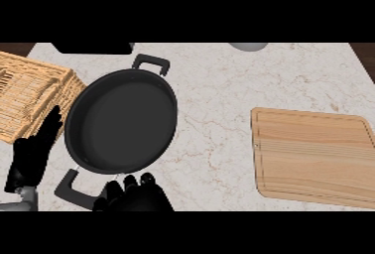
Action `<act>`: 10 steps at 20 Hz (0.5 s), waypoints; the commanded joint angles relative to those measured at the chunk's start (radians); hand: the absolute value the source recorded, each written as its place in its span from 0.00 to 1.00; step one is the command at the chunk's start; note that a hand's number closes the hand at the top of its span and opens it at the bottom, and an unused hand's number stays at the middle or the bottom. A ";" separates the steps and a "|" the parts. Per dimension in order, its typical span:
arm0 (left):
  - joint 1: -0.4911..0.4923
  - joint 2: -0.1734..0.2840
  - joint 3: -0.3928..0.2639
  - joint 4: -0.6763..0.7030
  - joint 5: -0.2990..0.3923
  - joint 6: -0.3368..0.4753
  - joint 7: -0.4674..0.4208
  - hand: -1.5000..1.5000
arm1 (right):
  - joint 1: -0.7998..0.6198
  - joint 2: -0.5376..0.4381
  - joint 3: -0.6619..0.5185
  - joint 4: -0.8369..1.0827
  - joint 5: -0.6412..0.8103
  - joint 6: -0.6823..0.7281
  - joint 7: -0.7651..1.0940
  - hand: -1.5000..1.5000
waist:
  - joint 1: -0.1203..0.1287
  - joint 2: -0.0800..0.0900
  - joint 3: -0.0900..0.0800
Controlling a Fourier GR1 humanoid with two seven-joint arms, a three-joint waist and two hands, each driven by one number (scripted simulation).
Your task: Pick the tomato from the cutting board and place it in the pot
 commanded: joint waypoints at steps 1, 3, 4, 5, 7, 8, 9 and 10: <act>-0.011 -0.026 -0.031 -0.036 -0.027 0.024 0.035 0.50 | -0.070 0.009 0.012 -0.090 0.001 -0.115 0.187 1.00 | 0.002 0.004 0.001; -0.036 0.012 0.014 -0.016 0.001 -0.002 0.038 0.50 | -0.139 0.009 -0.066 -0.106 -0.049 -0.099 0.218 1.00 | 0.000 0.006 0.000; 0.007 -0.005 0.010 -0.023 0.004 -0.003 -0.013 0.50 | -0.146 0.008 -0.086 -0.052 -0.039 -0.151 0.191 1.00 | 0.005 0.009 0.000; -0.015 0.004 0.019 0.005 0.006 -0.010 0.000 0.50 | -0.157 0.009 -0.109 -0.029 -0.051 -0.167 0.188 1.00 | 0.001 0.011 0.000; 0.000 -0.012 0.006 0.000 -0.013 0.004 -0.017 0.50 | -0.182 0.009 -0.095 -0.028 -0.055 -0.217 0.207 1.00 | 0.001 0.011 0.000; -0.011 -0.023 -0.011 -0.007 -0.031 0.017 0.014 0.50 | -0.190 0.009 -0.160 -0.045 -0.069 -0.198 0.177 1.00 | -0.004 0.012 0.001; 0.020 -0.011 0.009 -0.044 0.000 -0.008 0.010 0.50 | -0.187 0.009 -0.182 0.035 -0.051 -0.224 0.108 1.00 | 0.000 0.014 0.001; -0.008 0.003 0.028 -0.005 0.022 -0.032 0.007 0.50 | -0.245 0.009 -0.208 0.038 -0.089 -0.223 0.139 1.00 | 0.001 0.013 0.000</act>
